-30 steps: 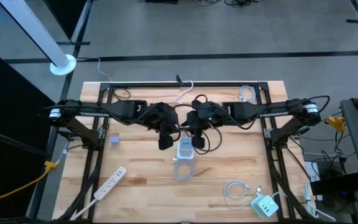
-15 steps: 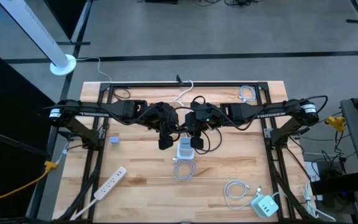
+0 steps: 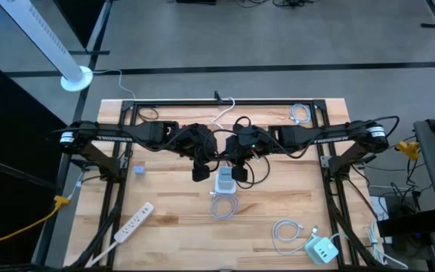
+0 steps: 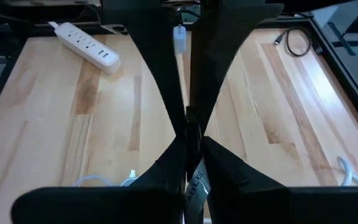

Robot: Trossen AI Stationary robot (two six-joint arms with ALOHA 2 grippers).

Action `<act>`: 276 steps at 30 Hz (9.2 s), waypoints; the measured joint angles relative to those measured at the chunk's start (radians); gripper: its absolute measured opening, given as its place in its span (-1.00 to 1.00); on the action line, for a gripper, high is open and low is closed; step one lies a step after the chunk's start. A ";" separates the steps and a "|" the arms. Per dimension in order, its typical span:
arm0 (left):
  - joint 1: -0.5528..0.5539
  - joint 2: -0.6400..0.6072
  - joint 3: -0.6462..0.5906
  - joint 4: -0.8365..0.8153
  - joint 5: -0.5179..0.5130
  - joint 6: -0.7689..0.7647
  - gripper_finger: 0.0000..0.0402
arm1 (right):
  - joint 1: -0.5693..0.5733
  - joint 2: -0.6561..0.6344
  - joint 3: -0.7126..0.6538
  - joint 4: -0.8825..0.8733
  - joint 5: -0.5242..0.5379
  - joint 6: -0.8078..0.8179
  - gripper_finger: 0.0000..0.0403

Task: Plug in charger cables
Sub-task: Insert the right black charger cable into the top white outlet extension

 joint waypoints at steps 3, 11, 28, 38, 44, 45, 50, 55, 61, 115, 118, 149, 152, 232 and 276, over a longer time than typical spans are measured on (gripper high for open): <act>-0.001 -0.001 0.000 -0.043 0.000 0.035 -0.73 | 0.021 -0.038 0.000 -0.052 0.028 0.046 -0.89; -0.001 0.001 -0.131 0.005 -0.004 0.184 -0.40 | 0.159 -0.081 0.000 -0.331 0.007 0.159 -0.89; -0.027 0.029 -0.638 0.487 0.107 0.139 -0.49 | 0.335 0.086 -0.284 0.004 0.095 0.389 -0.89; -0.061 0.030 -0.729 0.723 0.111 0.057 -0.57 | 0.325 0.232 -0.334 0.103 0.173 0.402 -0.89; -0.060 0.030 -0.733 0.741 0.109 0.056 -0.62 | 0.312 0.291 -0.330 0.143 0.179 0.390 -0.89; -0.060 0.030 -0.735 0.742 0.109 0.056 -0.62 | 0.311 0.294 -0.327 0.149 0.180 0.390 -0.89; -0.060 0.030 -0.766 0.768 0.109 0.045 -0.65 | 0.297 0.293 -0.325 0.187 0.231 0.386 -0.89; -0.060 0.030 -0.800 0.770 0.109 0.014 -0.65 | 0.260 0.285 -0.325 0.185 0.250 0.383 -0.89; -0.060 0.030 -0.807 0.772 0.109 0.008 -0.67 | 0.239 0.285 -0.325 0.201 0.232 0.368 -0.89; 0.140 0.310 -0.632 0.994 0.038 0.421 -0.45 | 0.375 0.429 -0.325 0.246 0.682 1.122 -0.89; 0.139 0.310 -0.634 0.987 0.043 0.390 -0.45 | 0.374 0.429 -0.325 0.207 0.696 1.122 -0.89; 0.112 0.306 -0.635 0.943 0.105 0.306 -0.48 | 0.312 0.427 -0.328 0.145 0.741 0.961 -0.89; 0.112 0.306 -0.635 0.943 0.105 0.339 -0.48 | 0.310 0.427 -0.328 0.153 0.737 0.906 -0.89; 0.108 0.277 -0.635 0.858 0.105 0.578 -0.79 | 0.281 0.466 -0.326 0.272 0.769 0.948 -0.89; 0.117 0.066 -0.642 0.601 -0.084 0.672 -0.85 | 0.149 0.423 -0.305 0.300 0.562 0.482 -0.89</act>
